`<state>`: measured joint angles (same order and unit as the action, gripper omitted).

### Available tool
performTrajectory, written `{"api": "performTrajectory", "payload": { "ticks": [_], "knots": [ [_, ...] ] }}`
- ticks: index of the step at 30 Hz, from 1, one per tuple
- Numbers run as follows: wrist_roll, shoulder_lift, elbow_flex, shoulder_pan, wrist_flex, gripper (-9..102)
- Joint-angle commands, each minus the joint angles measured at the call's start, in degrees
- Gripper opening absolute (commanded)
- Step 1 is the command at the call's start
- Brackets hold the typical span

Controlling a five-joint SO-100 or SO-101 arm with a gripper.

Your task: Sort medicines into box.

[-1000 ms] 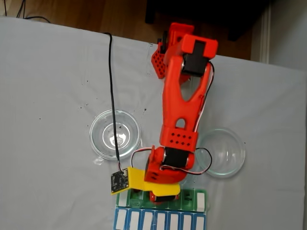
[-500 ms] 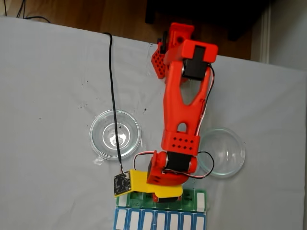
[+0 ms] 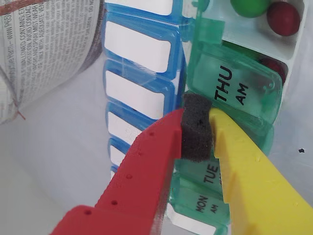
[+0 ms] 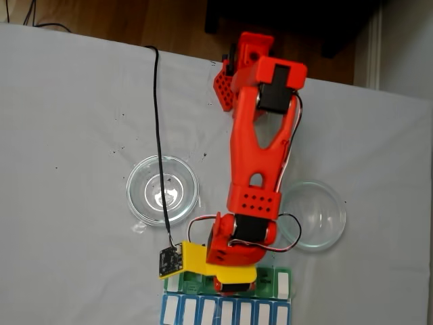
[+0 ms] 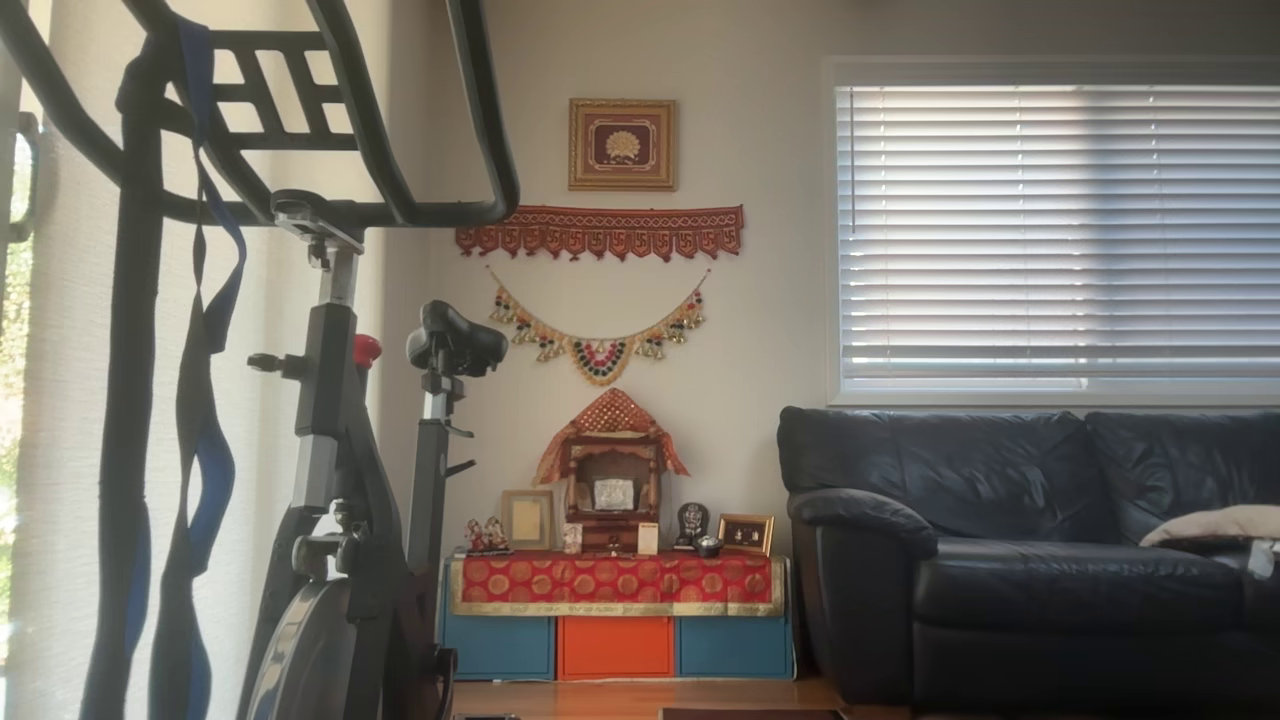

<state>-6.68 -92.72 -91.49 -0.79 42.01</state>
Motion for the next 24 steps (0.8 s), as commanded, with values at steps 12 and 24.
{"api": "performTrajectory", "payload": {
  "ticks": [12, 24],
  "knots": [
    [0.62, -9.05, -0.09, -1.93, -4.04, 1],
    [-9.40, -3.25, 4.83, -0.53, 3.52, 1]
  ]
}}
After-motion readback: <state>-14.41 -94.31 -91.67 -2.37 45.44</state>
